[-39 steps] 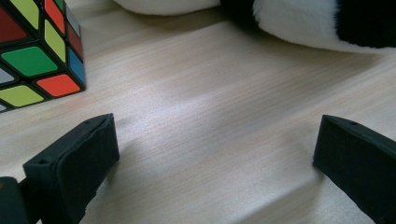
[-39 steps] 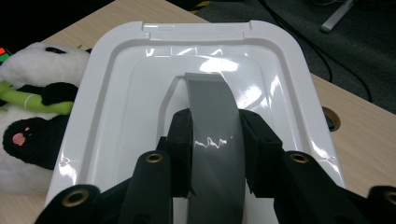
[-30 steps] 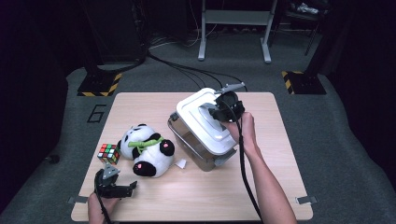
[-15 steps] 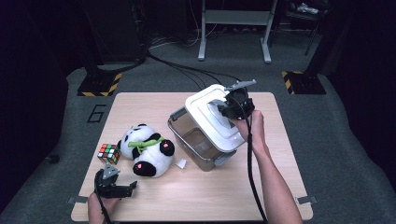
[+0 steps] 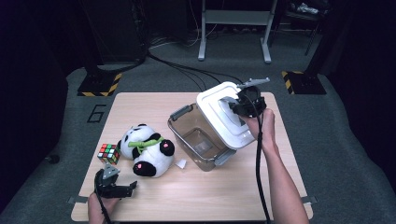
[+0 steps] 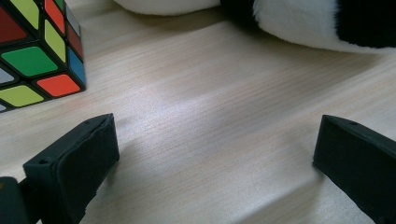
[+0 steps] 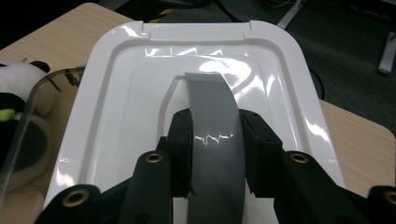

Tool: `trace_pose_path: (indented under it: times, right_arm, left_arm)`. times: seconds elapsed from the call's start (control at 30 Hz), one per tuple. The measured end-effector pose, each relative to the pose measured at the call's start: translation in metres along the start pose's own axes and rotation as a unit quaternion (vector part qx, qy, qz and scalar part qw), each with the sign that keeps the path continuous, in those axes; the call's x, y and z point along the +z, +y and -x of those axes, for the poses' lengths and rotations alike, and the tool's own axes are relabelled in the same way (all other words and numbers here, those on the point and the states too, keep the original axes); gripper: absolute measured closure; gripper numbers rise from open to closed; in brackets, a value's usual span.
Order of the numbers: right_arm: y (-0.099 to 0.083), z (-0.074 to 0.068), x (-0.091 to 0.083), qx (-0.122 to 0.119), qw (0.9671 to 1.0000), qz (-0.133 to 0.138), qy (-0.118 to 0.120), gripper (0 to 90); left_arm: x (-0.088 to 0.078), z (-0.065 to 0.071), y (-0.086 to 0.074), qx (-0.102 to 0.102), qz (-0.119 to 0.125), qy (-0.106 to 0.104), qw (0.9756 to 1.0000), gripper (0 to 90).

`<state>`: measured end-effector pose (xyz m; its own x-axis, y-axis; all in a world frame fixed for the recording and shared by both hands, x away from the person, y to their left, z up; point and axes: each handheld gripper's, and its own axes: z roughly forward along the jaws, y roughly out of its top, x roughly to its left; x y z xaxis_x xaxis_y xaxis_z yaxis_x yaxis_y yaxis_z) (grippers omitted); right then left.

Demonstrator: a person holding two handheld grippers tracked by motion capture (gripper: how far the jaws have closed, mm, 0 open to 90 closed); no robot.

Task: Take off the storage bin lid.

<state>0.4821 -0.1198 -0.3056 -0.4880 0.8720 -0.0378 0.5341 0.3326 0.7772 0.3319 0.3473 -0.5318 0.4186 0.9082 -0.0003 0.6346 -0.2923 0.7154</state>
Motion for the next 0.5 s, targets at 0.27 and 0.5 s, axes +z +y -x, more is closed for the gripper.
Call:
trace_pose_path:
  times: [0.27, 0.5]
  right_arm:
    - [-0.005, 0.017, -0.005, 0.015, 0.9998, 0.001, -0.015, 66.6]
    - [-0.011, 0.032, -0.007, 0.026, 0.9992, -0.003, -0.029, 66.6]
  left_arm:
    - [0.001, 0.001, 0.000, -0.005, 0.004, 0.001, 1.0000, 0.0]
    - [0.001, 0.001, 0.000, -0.005, 0.003, 0.001, 1.0000, 0.0]
